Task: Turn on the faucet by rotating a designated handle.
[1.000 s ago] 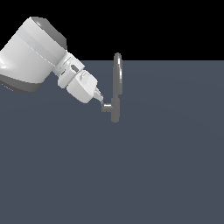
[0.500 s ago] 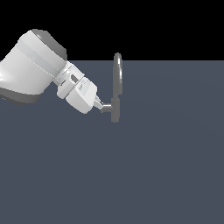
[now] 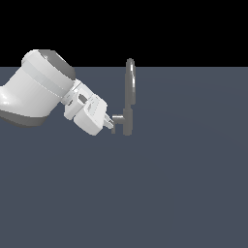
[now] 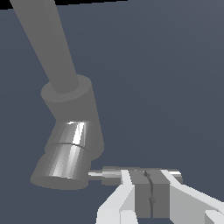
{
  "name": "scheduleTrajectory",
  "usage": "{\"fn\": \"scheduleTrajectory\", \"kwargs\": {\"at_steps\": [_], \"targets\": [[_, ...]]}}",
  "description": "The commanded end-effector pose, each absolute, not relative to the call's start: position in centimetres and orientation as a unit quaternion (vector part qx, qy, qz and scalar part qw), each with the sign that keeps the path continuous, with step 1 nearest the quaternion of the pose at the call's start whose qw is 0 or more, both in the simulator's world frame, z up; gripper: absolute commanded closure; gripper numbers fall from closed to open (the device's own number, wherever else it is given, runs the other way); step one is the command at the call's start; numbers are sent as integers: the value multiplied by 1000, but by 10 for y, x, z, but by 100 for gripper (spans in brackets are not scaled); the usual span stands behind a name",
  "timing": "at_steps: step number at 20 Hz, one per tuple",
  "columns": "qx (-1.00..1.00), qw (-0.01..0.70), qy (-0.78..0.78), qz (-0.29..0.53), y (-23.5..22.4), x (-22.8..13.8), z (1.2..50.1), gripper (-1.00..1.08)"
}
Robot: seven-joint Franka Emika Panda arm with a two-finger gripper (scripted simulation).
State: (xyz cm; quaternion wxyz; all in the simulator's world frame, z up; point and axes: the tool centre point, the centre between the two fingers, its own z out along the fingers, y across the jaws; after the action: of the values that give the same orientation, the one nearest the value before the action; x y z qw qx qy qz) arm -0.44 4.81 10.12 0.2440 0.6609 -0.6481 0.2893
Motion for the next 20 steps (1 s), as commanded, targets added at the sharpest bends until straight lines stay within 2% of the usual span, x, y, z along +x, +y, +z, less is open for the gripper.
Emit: {"fn": "scheduleTrajectory", "kwargs": {"at_steps": [1,6,7,8,20], "targets": [[659,255,-648,284,41,-10,80,108],[658,260,-649,281,38,-9,53,108],[658,260,-649,281,38,-9,53,108],[659,239,-648,297,50,5,83,108],[658,253,-649,286,43,24,44,108]]}}
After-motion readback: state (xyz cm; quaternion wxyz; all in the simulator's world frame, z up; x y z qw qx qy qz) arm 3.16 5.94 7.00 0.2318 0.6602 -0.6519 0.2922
